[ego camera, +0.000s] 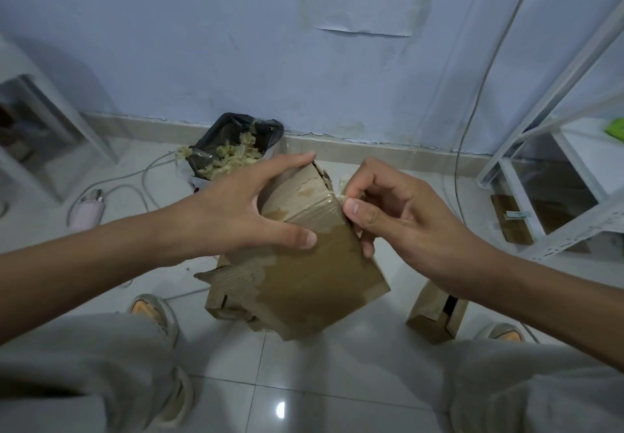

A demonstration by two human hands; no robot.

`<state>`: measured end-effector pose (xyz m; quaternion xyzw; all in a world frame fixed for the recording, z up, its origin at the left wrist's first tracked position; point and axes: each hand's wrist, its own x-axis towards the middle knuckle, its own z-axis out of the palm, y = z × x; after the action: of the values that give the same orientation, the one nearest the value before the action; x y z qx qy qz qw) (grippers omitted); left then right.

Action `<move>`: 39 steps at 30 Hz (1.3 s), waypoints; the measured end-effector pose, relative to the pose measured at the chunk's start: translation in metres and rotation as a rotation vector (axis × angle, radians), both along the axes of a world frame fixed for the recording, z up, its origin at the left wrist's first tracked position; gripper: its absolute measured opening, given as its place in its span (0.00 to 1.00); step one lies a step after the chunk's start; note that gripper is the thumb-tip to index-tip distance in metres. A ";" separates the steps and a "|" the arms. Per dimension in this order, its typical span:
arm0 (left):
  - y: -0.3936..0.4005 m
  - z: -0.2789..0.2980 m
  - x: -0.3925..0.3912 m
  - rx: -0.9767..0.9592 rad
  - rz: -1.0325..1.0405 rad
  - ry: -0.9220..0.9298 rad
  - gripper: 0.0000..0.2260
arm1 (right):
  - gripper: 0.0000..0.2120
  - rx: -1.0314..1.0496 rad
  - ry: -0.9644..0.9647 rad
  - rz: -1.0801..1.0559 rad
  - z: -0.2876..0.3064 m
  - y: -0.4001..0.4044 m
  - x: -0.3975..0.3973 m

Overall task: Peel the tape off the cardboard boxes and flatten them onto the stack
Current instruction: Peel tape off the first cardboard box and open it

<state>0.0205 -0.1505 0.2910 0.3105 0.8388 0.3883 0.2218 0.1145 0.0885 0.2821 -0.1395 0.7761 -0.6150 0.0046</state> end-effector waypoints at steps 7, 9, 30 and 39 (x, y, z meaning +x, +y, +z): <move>0.007 -0.011 0.003 -0.474 0.110 0.627 0.51 | 0.15 0.117 -0.304 -0.053 0.005 -0.007 0.000; 0.010 -0.012 0.004 -0.531 0.084 0.754 0.50 | 0.16 0.107 -0.320 -0.047 0.004 -0.013 0.000; 0.016 -0.010 0.008 -0.515 0.063 0.769 0.49 | 0.13 0.224 -0.095 -0.092 -0.015 -0.009 -0.006; 0.015 -0.004 0.007 -0.310 0.125 0.487 0.49 | 0.12 0.189 0.065 -0.123 -0.010 -0.011 0.000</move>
<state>0.0271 -0.1355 0.2868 0.3047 0.9341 0.1827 0.0345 0.1144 0.0773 0.2721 -0.1102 0.8376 -0.5332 -0.0452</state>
